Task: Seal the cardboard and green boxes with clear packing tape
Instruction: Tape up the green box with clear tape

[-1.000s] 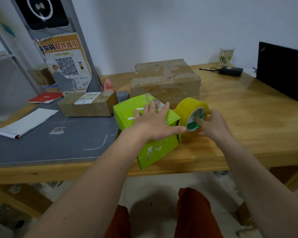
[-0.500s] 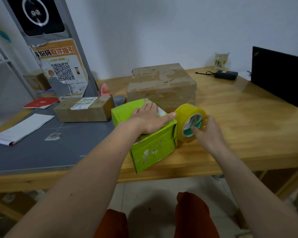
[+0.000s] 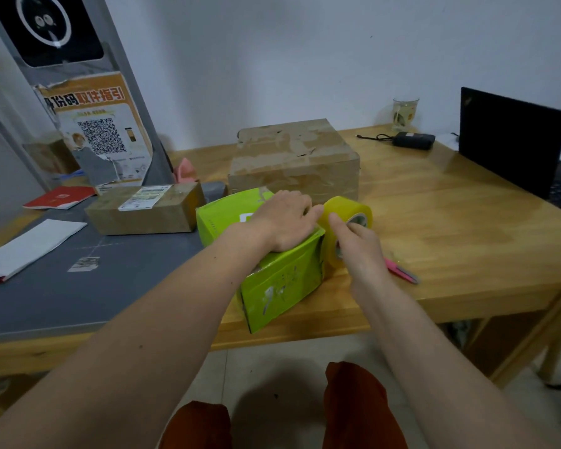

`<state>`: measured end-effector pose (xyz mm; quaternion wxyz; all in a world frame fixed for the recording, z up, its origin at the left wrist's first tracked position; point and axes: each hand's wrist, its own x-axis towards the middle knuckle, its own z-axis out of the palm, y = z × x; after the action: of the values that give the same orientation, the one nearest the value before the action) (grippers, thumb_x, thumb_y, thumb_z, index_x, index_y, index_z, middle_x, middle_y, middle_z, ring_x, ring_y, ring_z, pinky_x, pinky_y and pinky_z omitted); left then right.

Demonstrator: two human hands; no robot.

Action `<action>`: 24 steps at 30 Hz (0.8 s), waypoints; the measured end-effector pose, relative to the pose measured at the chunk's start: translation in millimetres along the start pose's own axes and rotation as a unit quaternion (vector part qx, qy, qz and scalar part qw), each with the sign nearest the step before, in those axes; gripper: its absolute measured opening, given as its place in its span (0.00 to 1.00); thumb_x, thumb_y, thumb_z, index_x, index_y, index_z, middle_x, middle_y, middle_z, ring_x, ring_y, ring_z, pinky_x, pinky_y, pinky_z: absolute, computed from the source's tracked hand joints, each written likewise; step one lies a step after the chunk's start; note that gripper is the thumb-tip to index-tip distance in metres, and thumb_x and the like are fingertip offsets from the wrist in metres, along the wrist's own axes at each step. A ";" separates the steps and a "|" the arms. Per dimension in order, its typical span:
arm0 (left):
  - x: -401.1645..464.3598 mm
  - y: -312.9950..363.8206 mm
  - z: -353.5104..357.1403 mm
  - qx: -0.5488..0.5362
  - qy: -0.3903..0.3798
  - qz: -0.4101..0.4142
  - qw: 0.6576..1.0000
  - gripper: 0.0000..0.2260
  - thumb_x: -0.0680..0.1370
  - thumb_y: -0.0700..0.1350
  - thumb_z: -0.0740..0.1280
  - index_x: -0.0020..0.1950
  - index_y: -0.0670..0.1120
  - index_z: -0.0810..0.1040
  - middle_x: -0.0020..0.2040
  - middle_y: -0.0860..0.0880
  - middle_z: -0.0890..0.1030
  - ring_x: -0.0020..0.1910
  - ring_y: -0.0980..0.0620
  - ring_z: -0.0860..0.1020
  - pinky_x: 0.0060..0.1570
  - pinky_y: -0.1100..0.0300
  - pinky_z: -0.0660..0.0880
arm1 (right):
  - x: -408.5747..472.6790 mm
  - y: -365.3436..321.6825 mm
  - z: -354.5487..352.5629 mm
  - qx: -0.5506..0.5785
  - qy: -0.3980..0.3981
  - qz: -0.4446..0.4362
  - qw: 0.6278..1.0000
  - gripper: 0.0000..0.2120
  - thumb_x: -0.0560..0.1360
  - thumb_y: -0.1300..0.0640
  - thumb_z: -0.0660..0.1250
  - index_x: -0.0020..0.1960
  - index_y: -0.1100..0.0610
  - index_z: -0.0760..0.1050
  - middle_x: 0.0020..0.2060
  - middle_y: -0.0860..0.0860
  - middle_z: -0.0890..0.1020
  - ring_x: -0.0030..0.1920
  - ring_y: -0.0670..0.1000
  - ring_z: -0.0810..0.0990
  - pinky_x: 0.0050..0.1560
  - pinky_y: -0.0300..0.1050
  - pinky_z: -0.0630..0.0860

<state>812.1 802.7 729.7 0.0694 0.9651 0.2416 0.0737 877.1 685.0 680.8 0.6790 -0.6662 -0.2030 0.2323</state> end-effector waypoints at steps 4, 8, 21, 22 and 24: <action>0.3 6.9 0.6 -0.022 0.066 -0.009 0.998 0.16 0.84 0.51 0.53 0.38 0.48 0.66 0.53 0.40 0.79 0.57 0.39 0.74 0.54 0.51 0.68 | 10.4 -10.2 13.6 0.147 -0.022 0.098 0.984 0.07 0.79 0.57 0.65 0.43 0.54 0.74 0.36 0.50 0.76 0.36 0.48 0.74 0.41 0.49 0.73; 4.0 14.5 -1.5 -0.010 0.086 -0.045 0.995 0.14 0.84 0.53 0.51 0.51 0.46 0.71 0.57 0.39 0.78 0.59 0.38 0.74 0.52 0.48 0.68 | 26.0 -19.1 11.5 0.208 -0.056 0.060 0.975 0.06 0.79 0.61 0.65 0.43 0.55 0.76 0.36 0.50 0.79 0.33 0.45 0.78 0.35 0.40 0.72; 12.6 9.3 -7.2 -0.186 -0.128 -0.116 0.967 0.20 0.80 0.57 0.62 0.62 0.42 0.75 0.57 0.43 0.79 0.57 0.43 0.77 0.53 0.54 0.71 | 60.3 -16.7 -6.0 0.099 -0.172 0.022 0.980 0.06 0.78 0.63 0.64 0.45 0.56 0.77 0.30 0.48 0.83 0.29 0.44 0.80 0.33 0.39 0.77; 14.8 8.3 -14.2 -0.238 -0.160 -0.131 0.949 0.21 0.74 0.55 0.68 0.59 0.41 0.78 0.55 0.41 0.80 0.56 0.41 0.79 0.56 0.53 0.73 | 60.2 -15.5 -1.3 0.093 -0.166 0.011 0.982 0.05 0.78 0.63 0.65 0.45 0.55 0.77 0.31 0.48 0.83 0.30 0.44 0.80 0.35 0.40 0.76; 18.5 4.0 -25.1 -0.305 -0.173 -0.161 0.922 0.19 0.61 0.49 0.69 0.48 0.41 0.81 0.45 0.38 0.81 0.46 0.41 0.80 0.51 0.50 0.75 | 57.3 -13.7 9.7 0.089 -0.160 -0.006 0.983 0.05 0.78 0.62 0.66 0.45 0.54 0.78 0.33 0.48 0.83 0.33 0.45 0.80 0.37 0.40 0.76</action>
<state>825.6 810.5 757.0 0.4121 0.8430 0.3438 -0.0366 918.5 726.3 692.9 0.6960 -0.5559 -0.2917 0.3486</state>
